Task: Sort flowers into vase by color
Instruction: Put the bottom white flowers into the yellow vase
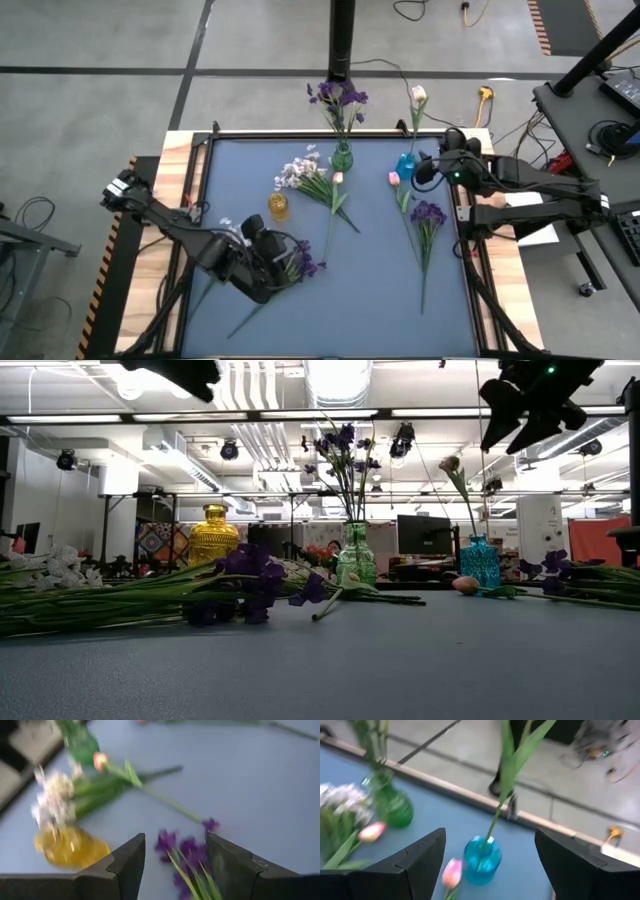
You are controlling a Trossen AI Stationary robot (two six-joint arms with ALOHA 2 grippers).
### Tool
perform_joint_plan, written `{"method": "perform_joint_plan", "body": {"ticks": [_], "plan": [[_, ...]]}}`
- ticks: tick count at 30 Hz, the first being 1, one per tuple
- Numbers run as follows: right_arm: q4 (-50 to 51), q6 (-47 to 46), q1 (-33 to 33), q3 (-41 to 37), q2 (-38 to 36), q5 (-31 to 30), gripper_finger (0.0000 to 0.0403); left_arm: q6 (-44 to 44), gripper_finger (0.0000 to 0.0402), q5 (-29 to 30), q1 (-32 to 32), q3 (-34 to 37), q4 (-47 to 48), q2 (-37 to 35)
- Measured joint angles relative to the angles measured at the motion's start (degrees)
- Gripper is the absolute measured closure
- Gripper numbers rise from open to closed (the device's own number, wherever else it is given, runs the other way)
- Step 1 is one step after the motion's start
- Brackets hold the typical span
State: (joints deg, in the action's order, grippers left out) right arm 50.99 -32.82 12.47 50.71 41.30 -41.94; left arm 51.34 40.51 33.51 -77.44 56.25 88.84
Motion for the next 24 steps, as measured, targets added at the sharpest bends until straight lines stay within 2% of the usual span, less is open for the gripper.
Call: {"method": "perform_joint_plan", "body": {"ticks": [4,8,11,17,24], "plan": [[3.96,-2.88,-0.64,0.42,-0.01,6.33,0.0105,13.92,0.0207,-6.38,1.31,-4.16,13.00,3.39],[5.18,-5.19,-2.60,-0.78,0.00,7.94,0.0111,25.18,0.0197,-12.99,2.93,-7.06,25.44,6.99],[6.04,-7.01,-4.53,-1.29,0.21,7.96,0.0114,30.45,0.0184,-17.10,4.15,-7.80,31.39,9.25],[5.76,-8.81,-8.87,-1.35,0.22,8.09,0.0112,35.00,0.0149,-23.84,5.77,-6.31,33.72,11.23],[5.72,-10.30,-13.03,-1.37,1.10,7.67,0.0109,40.50,0.0111,-28.05,5.84,0.85,33.27,11.27]]}}
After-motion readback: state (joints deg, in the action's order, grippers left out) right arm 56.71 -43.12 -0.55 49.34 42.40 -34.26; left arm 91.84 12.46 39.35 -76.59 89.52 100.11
